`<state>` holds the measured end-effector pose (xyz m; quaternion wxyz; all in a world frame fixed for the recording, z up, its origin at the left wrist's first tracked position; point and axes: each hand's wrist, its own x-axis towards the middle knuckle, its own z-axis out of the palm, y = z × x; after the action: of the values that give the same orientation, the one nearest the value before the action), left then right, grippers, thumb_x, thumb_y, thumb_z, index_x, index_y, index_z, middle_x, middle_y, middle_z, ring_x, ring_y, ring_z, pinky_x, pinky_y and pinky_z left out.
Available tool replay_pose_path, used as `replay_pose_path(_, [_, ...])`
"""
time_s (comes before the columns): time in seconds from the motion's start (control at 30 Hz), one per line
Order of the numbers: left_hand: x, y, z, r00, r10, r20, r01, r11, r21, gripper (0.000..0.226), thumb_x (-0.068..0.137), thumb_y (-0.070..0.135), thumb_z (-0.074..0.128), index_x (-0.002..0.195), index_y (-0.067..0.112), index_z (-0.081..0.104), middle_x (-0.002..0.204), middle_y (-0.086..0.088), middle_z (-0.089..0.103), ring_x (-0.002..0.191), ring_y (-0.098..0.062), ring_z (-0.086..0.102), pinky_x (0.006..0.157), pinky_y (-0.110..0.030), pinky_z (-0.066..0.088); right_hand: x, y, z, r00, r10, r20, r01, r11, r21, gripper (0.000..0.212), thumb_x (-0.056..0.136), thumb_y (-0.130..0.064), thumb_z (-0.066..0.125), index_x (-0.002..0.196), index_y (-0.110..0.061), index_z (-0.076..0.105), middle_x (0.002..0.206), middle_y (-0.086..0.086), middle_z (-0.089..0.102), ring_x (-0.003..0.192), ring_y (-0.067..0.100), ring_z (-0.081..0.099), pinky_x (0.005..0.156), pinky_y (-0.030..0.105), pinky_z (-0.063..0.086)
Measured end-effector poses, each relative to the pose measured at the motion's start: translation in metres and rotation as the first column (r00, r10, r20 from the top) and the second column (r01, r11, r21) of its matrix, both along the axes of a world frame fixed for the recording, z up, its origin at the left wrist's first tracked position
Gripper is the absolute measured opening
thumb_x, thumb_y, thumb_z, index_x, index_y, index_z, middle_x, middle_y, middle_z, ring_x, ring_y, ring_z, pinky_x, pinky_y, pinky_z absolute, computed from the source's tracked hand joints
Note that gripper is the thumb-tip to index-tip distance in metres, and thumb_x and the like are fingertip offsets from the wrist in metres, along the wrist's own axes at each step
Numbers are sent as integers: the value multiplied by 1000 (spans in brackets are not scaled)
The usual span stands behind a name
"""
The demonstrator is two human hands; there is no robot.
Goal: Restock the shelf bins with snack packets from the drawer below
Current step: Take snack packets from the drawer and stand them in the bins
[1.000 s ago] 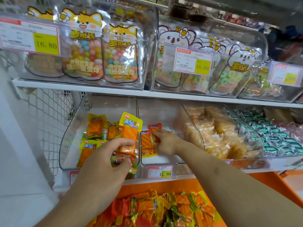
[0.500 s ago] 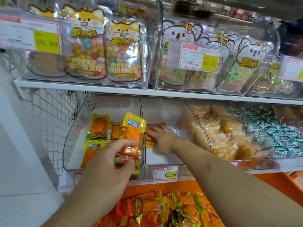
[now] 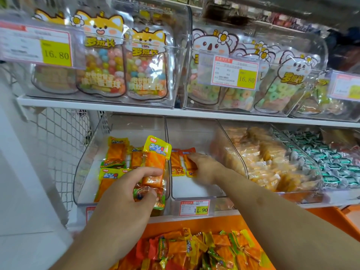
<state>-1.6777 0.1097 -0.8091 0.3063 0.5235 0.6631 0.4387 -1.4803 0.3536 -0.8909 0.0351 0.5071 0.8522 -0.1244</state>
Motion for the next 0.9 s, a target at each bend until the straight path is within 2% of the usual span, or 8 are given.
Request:
replay_pose_path(0.2, [1,1,-1,1000,17,-5,-17,1000,-14,41,97,21,66,116,57,64,117,35,62,112,3,60,95,-29,53,-4,13,-8,995,10,100,-16,999,50,82,90,-25,66,162,-28,28,167,0,32,148,30,38,121,47,36])
replay_pose_path(0.4, [2,0,0,1000,27,-8,-27,999,-28,41,98,20,64,114,58,64,114,34,63,99,2,65,83,-25,56,-7,10,-6,984,23,177,-39,995,89,82,95,-33,63,164,-31,19,169,-1,26,150,30,31,120,53,35])
replay_pose_path(0.47, [1,0,1,999,40,3,-40,999,-16,41,99,19,63,113,57,65,113,32,65,99,4,64,81,-23,55,-7,4,0,997,21,80,-27,997,77,83,92,-32,66,163,-29,23,167,2,29,150,31,32,122,50,33])
replay_pose_path(0.57, [-2,0,5,998,63,20,-63,998,9,41,98,16,64,109,56,68,107,30,67,94,6,64,73,-16,51,-9,-14,21,978,41,-205,-8,988,157,60,91,-15,62,150,-18,49,149,9,52,138,31,49,116,35,38])
replay_pose_path(0.67, [-3,-3,11,997,52,60,-54,998,36,47,96,9,67,109,54,69,108,29,69,104,4,65,82,-22,57,-14,-57,57,817,-73,-571,132,989,61,35,96,-3,58,127,-16,66,122,8,70,115,25,64,100,34,49])
replay_pose_path(0.77, [1,-9,19,997,9,79,-13,998,56,55,92,2,70,110,54,67,102,33,69,107,13,63,83,-15,55,-17,-111,92,406,-289,-867,-58,939,-340,22,94,-2,59,116,-3,63,100,21,72,87,26,70,72,38,55])
replay_pose_path(0.83, [6,-16,21,996,-14,86,11,999,42,61,89,-1,72,113,55,62,101,23,73,101,5,69,83,-26,60,-17,-142,105,331,-338,-881,-209,884,-418,32,91,-12,65,118,4,59,90,21,70,80,30,68,65,37,55])
replay_pose_path(0.9, [10,-25,21,995,-40,95,39,999,7,65,88,2,75,116,57,56,99,14,76,94,-1,72,81,-36,63,-19,-163,107,352,-306,-885,-200,899,-390,27,95,-5,70,118,3,57,78,14,66,71,30,66,61,38,56])
